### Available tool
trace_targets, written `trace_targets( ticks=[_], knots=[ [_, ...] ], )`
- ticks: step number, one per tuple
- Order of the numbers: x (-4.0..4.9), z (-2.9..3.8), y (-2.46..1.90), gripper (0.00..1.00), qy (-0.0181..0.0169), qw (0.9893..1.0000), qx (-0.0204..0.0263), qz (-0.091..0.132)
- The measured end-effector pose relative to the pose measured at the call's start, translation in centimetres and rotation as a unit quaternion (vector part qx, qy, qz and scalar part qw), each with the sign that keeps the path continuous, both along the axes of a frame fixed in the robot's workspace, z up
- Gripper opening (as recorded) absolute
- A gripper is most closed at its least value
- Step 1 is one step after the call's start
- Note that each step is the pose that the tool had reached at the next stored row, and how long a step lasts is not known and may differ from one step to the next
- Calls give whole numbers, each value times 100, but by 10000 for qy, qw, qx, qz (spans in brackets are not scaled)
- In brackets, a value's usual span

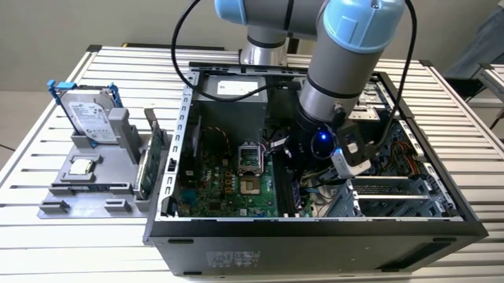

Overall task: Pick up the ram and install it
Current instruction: 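Insert the ram into the slot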

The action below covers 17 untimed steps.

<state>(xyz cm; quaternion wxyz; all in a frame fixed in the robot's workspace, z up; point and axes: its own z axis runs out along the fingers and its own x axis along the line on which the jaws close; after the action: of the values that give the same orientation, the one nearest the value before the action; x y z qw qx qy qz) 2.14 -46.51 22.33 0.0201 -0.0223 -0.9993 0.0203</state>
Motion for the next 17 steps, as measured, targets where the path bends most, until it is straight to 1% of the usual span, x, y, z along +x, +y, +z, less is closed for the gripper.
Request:
trace_targets(
  ticks=[17],
  knots=[
    [-2,-50,0,0,1,10000,-5,49]
  ],
)
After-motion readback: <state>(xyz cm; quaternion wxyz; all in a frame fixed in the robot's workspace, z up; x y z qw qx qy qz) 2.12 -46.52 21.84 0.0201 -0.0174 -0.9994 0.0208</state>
